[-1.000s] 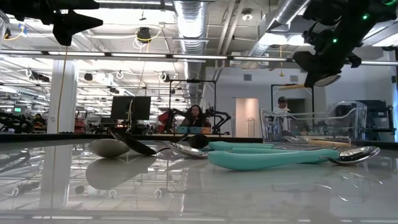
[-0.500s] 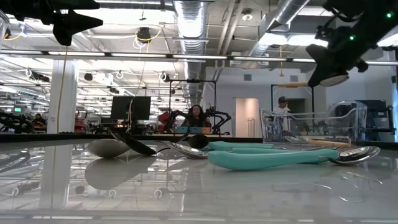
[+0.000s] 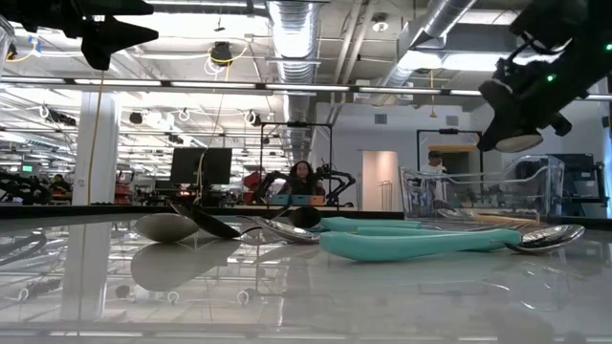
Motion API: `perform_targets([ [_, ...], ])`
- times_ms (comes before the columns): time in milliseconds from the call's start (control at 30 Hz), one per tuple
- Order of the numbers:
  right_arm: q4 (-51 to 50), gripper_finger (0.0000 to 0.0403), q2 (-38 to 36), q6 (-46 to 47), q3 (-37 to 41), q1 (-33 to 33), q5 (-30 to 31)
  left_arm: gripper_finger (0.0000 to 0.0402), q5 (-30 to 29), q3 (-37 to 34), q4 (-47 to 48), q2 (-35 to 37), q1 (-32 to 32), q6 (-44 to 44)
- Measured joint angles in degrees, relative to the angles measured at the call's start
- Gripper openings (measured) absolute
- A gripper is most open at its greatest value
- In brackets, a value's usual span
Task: Sort silverware by color (type)
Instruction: Put the yellow spoon into the top transparent bin
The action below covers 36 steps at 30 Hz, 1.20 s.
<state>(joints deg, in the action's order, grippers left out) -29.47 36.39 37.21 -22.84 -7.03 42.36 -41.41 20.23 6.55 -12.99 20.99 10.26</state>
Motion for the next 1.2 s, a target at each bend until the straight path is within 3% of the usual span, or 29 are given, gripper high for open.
perform_targets([
  [300,-0.3,0.0042,0.9,1.5,1.0,-7.0,-1.3,0.0216,0.0,0.0,0.0,0.0,0.0,0.0],
  [567,0.1,0.0042,8.5,1.8,1.0,-14.8,-5.5,0.0216,0.0,0.0,0.0,0.0,0.0,0.1],
  [967,1.7,0.0048,17.8,1.3,1.0,-20.7,-10.8,0.0216,-2.0,0.0,0.1,0.0,0.0,-0.4],
  [1200,2.3,0.005,22.2,0.6,0.9,-22.4,-10.8,0.0216,-1.9,0.0,0.1,0.0,0.0,-0.4],
])
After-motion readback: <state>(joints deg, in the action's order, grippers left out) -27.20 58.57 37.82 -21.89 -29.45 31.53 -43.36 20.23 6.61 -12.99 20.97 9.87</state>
